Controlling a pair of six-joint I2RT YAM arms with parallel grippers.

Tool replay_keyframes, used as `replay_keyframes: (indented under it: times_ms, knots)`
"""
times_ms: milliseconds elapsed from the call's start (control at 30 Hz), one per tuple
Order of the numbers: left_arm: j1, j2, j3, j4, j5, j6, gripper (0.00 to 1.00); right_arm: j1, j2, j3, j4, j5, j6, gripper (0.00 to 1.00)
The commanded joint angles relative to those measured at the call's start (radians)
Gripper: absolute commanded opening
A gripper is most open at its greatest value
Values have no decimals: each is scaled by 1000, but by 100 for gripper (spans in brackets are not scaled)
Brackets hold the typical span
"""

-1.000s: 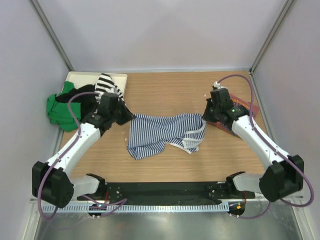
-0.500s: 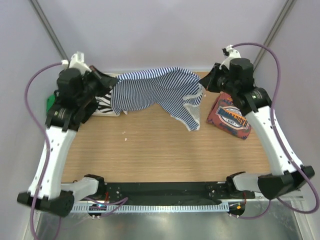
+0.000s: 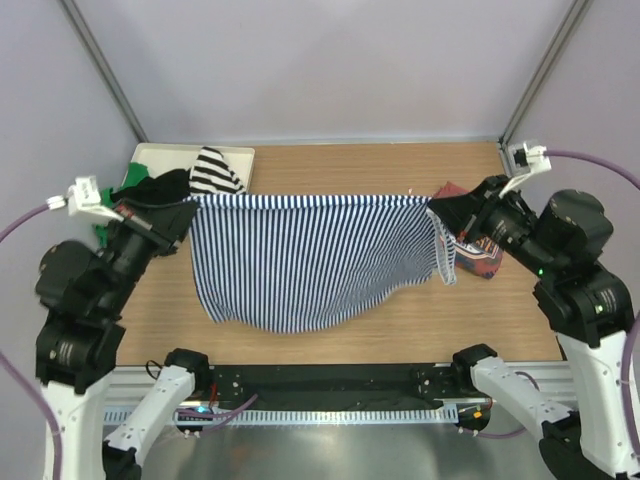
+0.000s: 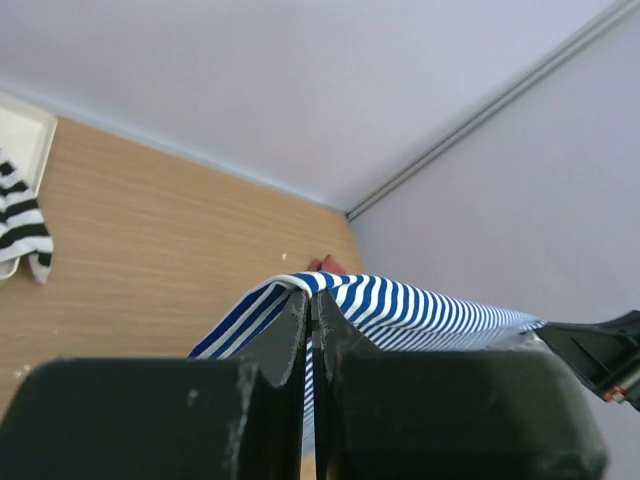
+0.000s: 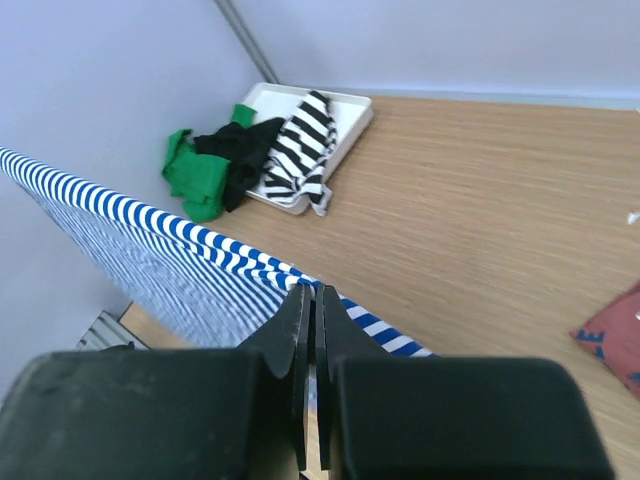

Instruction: Fold and stack the tank tops

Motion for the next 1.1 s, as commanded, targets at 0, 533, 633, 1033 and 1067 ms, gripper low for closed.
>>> replay_keyframes:
  times_ms: [0,533,633,1033,1067]
  knots:
    - [2,136,-27,-38,-69,-11,0,-5,130,6,-64,148,-16,1]
    - [9,959,-181,522,-254,-137,0,-137,1085,220,289,110,98,8]
    - [17,1120,-24,516,-177,-93,53,-135,1161,327,241,199,114,60]
    - [-43,919,-150,407,-168,1,100,-161,830,-266,411,429,176,52]
    - [-58,875,-168,390,-178,6,100,-166,826,-282,418,449,179,52]
